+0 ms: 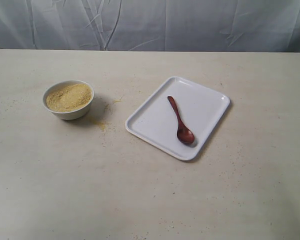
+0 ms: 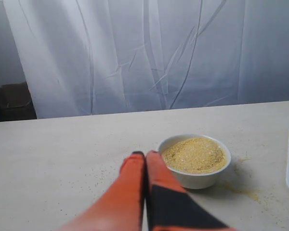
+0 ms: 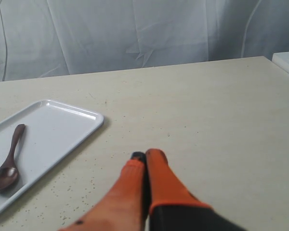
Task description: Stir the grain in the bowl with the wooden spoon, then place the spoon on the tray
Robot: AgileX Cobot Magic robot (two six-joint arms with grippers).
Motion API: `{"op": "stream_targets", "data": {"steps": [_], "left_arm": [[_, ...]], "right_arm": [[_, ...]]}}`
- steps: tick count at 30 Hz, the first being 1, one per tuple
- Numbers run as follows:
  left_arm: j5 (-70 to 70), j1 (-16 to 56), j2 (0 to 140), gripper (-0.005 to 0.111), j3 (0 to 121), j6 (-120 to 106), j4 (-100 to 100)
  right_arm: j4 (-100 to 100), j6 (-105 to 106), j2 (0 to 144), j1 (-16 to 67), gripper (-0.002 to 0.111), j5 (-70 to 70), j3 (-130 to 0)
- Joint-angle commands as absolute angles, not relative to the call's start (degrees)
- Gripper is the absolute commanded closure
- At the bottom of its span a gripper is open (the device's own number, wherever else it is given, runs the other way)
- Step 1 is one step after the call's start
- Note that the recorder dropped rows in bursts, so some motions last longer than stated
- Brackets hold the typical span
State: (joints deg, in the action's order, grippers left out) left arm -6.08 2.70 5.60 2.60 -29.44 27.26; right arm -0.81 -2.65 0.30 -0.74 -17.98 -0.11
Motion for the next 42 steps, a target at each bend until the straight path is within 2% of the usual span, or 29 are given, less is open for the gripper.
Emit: {"op": "stream_targets", "data": {"steps": [1,5,11,17,25,42], "left_arm": [[-5.0,2.9,0.0,0.107,0.0,-29.1,25.2],[-10.9,2.9,0.0,0.107,0.0,-29.2,18.0],[-14.7,2.9,0.0,0.107,0.0,-27.5,18.7],[-14.7,2.9,0.0,0.107,0.0,-6.6,3.6],[-14.6,2.9,0.0,0.107,0.0,0.4,3.3],[-13.9,2.9,0.0,0.107,0.0,0.4,3.3]], "right_arm": [[-0.7,-2.6,0.0,-0.6,0.108,-17.4,0.0],[-0.7,-2.6,0.0,-0.6,0.108,-17.4,0.0],[-0.7,-2.6,0.0,-0.6,0.108,-17.4,0.0],[-0.7,-2.6,0.0,-0.6,0.108,-17.4,0.0],[-0.7,-2.6,0.0,-0.6,0.108,-17.4,0.0],[-0.7,-2.6,0.0,-0.6,0.108,-17.4,0.0]]}}
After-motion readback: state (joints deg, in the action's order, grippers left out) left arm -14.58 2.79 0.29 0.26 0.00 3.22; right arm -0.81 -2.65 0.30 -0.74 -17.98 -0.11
